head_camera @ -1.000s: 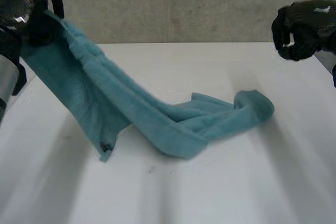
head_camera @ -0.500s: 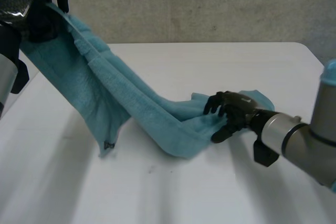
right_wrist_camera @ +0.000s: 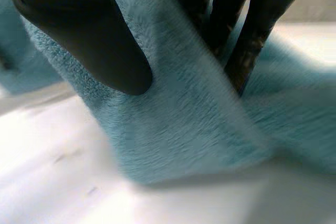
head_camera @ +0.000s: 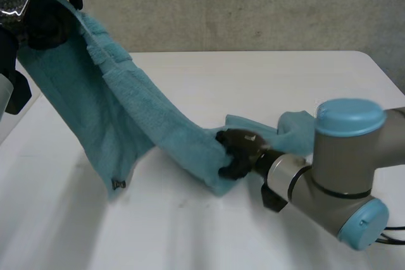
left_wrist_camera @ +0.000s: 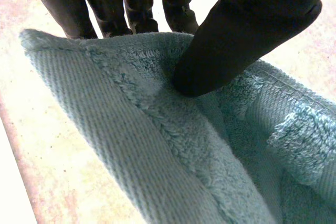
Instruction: Fold the laundry
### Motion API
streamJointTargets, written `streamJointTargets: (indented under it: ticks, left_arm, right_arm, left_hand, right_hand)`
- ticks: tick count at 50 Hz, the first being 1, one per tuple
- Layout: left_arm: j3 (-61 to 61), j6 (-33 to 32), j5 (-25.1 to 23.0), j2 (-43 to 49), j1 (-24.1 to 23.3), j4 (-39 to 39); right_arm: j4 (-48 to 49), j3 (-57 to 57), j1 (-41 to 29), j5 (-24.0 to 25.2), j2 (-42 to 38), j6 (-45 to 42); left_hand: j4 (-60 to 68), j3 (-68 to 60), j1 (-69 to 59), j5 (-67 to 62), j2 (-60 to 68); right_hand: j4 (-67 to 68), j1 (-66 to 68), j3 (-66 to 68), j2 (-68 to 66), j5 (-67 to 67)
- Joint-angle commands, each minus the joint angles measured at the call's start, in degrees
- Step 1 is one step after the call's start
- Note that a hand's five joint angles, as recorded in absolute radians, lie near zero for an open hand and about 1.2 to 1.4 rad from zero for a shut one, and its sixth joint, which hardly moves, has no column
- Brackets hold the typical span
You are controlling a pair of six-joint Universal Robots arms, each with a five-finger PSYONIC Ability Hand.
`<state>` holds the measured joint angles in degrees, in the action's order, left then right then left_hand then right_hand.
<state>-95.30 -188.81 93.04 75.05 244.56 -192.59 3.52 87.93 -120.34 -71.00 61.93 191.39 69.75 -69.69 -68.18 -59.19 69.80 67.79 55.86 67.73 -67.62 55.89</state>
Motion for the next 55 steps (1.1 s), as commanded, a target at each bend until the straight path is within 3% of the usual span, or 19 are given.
streamJointTargets:
  ticks: [1,4,6,14,26,29,31,35,37,39,45,49,51,55]
  left_arm:
    - [-0.94,-0.07,-0.23,0.63,2.06,0.02]
    - [-1.47,-0.25,-0.31,1.68,3.64,0.2]
    - [-2.17,-0.34,-0.4,3.43,5.04,0.81]
    - [-6.73,-0.42,-0.58,11.94,4.09,1.78]
    - [-4.98,-0.69,-0.49,30.33,-0.31,0.72]
    - [0.26,-0.95,-0.23,33.66,-0.31,0.29]
    - [7.98,-0.95,-0.23,34.73,-0.31,0.11]
    - [17.55,-0.69,0.04,34.55,-0.31,-0.85]
    - [22.26,-0.51,0.21,34.2,-0.22,-1.56]
    - [30.75,-0.51,1.09,32.54,-0.22,-5.23]
    - [34.22,-1.3,4.78,27.44,1.35,-17.89]
    - [31.14,-1.48,4.87,26.2,1.71,-15.01]
    - [25.46,-1.39,4.96,25.94,2.06,-11.77]
    - [18.95,-1.3,4.87,25.85,2.5,-10.18]
  right_arm:
    - [-4.98,-0.47,10.89,-4.41,17.23,-9.41]
    - [-7.82,-1.18,13.03,-4.06,20.69,-14.11]
    - [-14.03,-3.8,15.83,-3.18,25.07,-24.34]
    - [-26.53,-5.49,16.29,-3.09,26.06,-41.07]
    - [-26.98,-7.68,15.67,-3.79,12.52,-44.08]
    - [-24.7,-12.25,14.61,-6.96,7.25,-43.12]
    - [-20.06,-19.51,12.95,-12.55,2.87,-41.72]
    - [-14.5,-29.57,12.24,-18.21,2.06,-41.53]
    - [-7.51,-39.98,12.06,-21.36,2.15,-41.01]
    - [-3.03,-43.68,12.15,-21.37,2.23,-40.83]
    - [10.18,-40.93,11.98,-18.92,10.3,-39.51]
    - [8.53,-34.05,12.15,-15.22,13.4,-39.6]
    - [4.42,-27.05,12.5,-10.94,14.01,-39.51]
    - [-1.58,-22.1,12.77,-7.49,14.1,-40.39]
  left_hand:
    - [10.25,-10.31,-11.82,-10.81,10.2]
    - [10.25,-10.31,-11.82,-10.81,10.2]
    - [10.25,-10.31,-11.82,-10.81,10.2]
    - [10.25,-10.31,-11.82,-10.81,10.2]
    - [10.25,-10.31,-11.82,-10.81,10.2]
    - [10.25,-10.31,-11.82,-10.81,10.2]
    - [10.25,-10.31,-11.82,-10.81,10.2]
    - [10.25,-10.31,-11.82,-10.81,10.2]
    - [10.25,-10.31,-11.82,-10.81,10.2]
    - [10.25,-10.31,-11.82,-10.81,10.2]
    - [10.25,-10.31,-11.82,-10.81,10.2]
    - [10.25,-10.31,-11.82,-10.81,10.2]
    - [10.25,-10.31,-11.82,-10.81,10.2]
    - [10.25,-10.31,-11.82,-10.81,10.2]
  right_hand:
    - [12.21,24.14,12.27,-12.38,14.11]
    - [12.21,24.14,12.27,-12.38,14.11]
    - [12.21,24.14,12.27,-12.38,14.11]
    - [12.21,24.14,12.27,-12.38,14.11]
    - [12.21,24.14,12.27,-12.38,14.11]
    - [12.21,24.14,12.27,-12.38,14.11]
    - [12.21,24.14,12.27,-12.38,14.11]
    - [12.21,24.14,12.27,-12.38,14.11]
    - [12.21,24.14,12.27,-12.38,14.11]
    - [12.21,24.14,12.27,-12.38,14.11]
    - [12.21,24.14,12.27,-12.38,14.11]
    - [12.21,24.14,12.27,-12.38,14.11]
    - [12.21,24.14,12.27,-12.38,14.11]
    - [12.21,24.14,12.27,-12.38,14.11]
